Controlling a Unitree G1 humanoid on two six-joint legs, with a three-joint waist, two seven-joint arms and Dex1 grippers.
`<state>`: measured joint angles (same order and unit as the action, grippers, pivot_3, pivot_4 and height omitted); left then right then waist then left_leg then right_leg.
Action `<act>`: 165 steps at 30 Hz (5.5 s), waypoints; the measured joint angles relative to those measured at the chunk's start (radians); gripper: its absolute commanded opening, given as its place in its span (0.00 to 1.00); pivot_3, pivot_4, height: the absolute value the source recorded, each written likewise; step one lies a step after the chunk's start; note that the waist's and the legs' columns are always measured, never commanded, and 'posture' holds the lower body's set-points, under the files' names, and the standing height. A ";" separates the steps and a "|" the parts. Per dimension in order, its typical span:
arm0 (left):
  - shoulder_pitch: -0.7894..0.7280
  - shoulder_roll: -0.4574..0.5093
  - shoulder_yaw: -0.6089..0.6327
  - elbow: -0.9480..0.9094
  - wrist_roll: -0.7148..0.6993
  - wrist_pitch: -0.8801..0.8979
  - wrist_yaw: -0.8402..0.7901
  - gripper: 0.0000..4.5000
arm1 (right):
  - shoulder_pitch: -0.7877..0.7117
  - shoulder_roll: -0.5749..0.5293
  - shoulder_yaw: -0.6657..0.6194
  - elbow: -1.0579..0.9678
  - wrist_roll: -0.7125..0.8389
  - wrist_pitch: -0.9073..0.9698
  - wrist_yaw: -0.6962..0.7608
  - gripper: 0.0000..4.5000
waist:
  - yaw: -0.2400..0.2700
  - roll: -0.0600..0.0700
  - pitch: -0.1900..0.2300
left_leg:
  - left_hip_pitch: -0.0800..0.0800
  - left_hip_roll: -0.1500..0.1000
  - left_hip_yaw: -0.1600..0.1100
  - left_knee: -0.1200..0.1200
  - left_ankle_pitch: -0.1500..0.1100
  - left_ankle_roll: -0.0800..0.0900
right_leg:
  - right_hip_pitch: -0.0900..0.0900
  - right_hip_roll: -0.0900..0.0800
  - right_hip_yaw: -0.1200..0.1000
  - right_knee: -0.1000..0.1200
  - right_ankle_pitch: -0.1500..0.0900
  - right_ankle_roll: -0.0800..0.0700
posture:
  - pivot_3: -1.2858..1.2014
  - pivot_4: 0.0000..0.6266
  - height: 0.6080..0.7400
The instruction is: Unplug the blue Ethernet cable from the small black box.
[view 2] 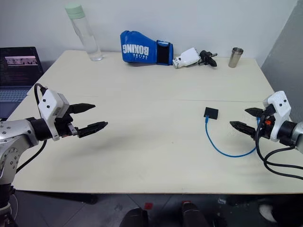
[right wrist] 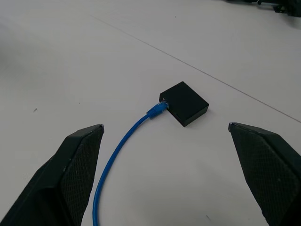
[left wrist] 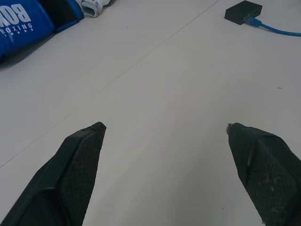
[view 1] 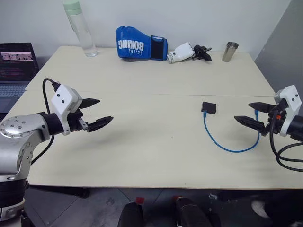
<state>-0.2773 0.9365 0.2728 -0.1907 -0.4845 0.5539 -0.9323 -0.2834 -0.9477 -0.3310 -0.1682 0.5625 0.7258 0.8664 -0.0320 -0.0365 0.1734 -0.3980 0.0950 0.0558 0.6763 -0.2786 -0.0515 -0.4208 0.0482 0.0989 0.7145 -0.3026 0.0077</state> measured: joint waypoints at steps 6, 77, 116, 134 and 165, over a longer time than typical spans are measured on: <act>-0.001 0.000 0.000 0.000 -0.013 0.009 -0.018 0.97 | -0.004 0.003 0.000 0.001 -0.002 -0.015 -0.003 1.00 | 0.000 0.000 0.000 | 0.000 0.000 0.000 0.000 0.000 0.000 | 0.000 0.000 0.000 0.000 0.000 0.000 | 0.52 0.24 1.00; -0.292 -0.201 -0.372 -0.030 0.025 -0.057 -0.165 1.00 | -0.221 0.854 0.228 0.250 -0.428 -0.035 -0.945 0.06 | -0.017 0.001 0.000 | -0.002 0.000 -0.001 0.000 0.000 -0.001 | -0.001 0.001 0.000 0.002 0.000 0.000 | 0.52 0.24 1.00; -0.391 -0.235 -0.191 0.164 -0.241 0.342 -0.090 0.83 | -0.411 0.389 0.745 0.271 -0.886 -1.244 -0.269 0.01 | -0.021 0.001 0.001 | -0.001 0.000 -0.002 0.002 0.003 -0.005 | -0.001 0.000 -0.001 0.003 0.000 0.000 | 0.52 0.24 1.00; -0.384 -0.234 -0.190 0.178 -0.246 0.356 -0.149 0.17 | -0.412 0.423 0.719 0.271 -0.886 -1.242 -0.258 0.01 | -0.021 0.002 0.001 | -0.001 0.000 -0.002 0.002 0.003 -0.005 | -0.001 0.000 -0.001 0.003 0.000 0.000 | 0.52 0.24 1.00; -0.425 -0.158 -0.332 0.181 -0.067 0.117 -0.347 0.17 | -0.484 0.342 0.619 -0.117 -0.061 0.009 0.069 0.48 | -0.001 0.002 0.001 | -0.002 0.000 -0.001 0.002 0.000 0.000 | -0.002 0.000 -0.001 0.003 0.000 -0.001 | 0.52 0.24 1.00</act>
<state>-0.7024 0.7782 -0.0587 -0.0092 -0.5512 0.6708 -1.2792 -0.7676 -0.6053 0.2877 -0.2854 0.5011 0.7345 0.9349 -0.0333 -0.0348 0.1744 -0.4003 0.0948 0.0544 0.6786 -0.2783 -0.0519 -0.4232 0.0484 0.0976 0.7175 -0.3027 0.0065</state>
